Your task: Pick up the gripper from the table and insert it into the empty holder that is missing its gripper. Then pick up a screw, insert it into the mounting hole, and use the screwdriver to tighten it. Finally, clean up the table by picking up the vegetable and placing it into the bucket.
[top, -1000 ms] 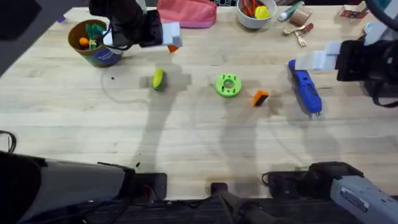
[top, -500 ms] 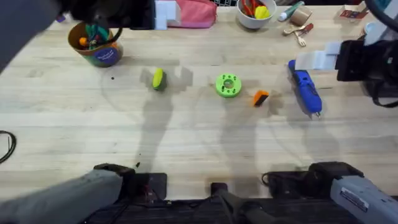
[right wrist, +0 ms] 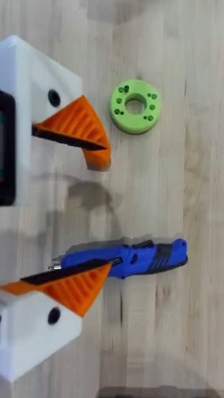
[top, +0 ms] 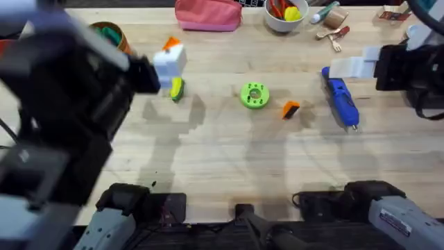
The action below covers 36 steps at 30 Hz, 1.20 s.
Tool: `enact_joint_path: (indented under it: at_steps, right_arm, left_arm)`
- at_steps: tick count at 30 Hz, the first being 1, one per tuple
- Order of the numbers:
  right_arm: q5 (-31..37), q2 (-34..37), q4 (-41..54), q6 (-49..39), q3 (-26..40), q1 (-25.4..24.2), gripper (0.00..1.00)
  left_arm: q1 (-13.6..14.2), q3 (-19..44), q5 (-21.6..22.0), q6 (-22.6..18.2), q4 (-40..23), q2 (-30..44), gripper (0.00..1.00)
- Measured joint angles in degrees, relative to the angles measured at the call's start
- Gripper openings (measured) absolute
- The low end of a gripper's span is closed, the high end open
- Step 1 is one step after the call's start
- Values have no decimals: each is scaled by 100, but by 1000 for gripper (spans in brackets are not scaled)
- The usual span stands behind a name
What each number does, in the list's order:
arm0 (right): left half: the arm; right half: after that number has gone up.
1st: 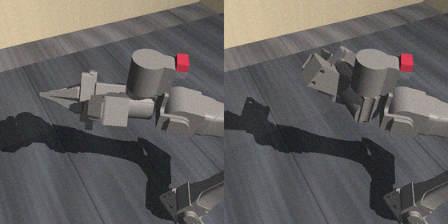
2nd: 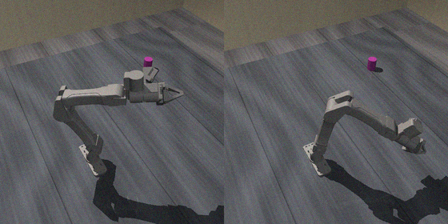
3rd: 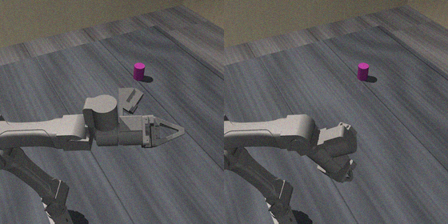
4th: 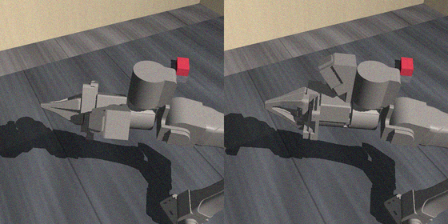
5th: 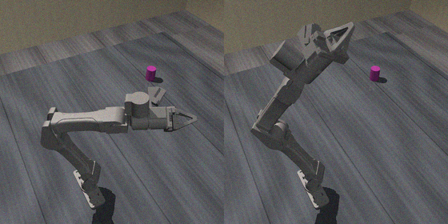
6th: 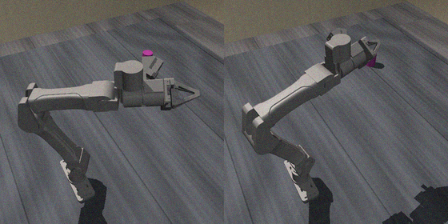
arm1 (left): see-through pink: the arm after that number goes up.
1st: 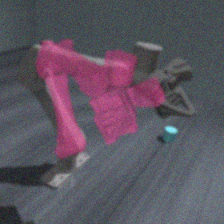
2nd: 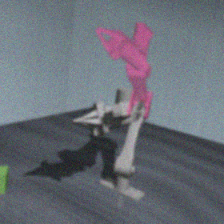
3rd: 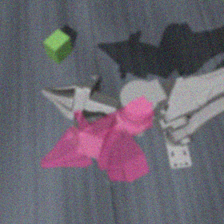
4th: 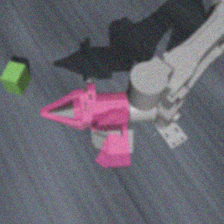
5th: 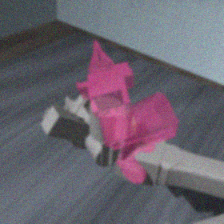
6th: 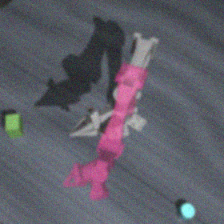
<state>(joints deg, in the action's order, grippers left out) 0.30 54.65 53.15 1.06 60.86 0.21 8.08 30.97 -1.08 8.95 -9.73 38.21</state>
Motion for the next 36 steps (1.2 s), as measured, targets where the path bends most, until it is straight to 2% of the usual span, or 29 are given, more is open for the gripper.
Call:
enact_joint_path:
  at_steps: [3,5,9,12,19,23,26,31,36]
  right_arm:
    - [0,0,0,0,0,0,993]
    - [0,0,0,0,0,0,993]
    - [0,0,0,0,0,0,993]
    - [0,0,0,0,0,0,993]
    - [0,0,0,0,0,0,994]
    - [0,0,0,0,0,0,994]
    - [0,0,0,0,0,0,994]
    - [0,0,0,0,0,0,994]
    - [0,0,0,0,0,0,994]
  left_arm:
    - [-217,-708,-452,0,540,-649,985]
    - [-432,-1148,-904,0,877,-1068,985]
    - [-724,-1749,-1857,2,1083,-1672,985]
    - [-737,-2147,-2511,0,1083,-2130,985]
    - [-737,-2850,-3414,-134,1092,-3187,985]
    - [-737,-3029,-4164,-612,896,-3556,985]
    - [-737,-3033,-4548,-861,544,-3704,985]
    - [-737,-3033,-4984,-1227,485,-3769,985]
    - [-737,-3033,-5192,-1428,460,-3769,985]
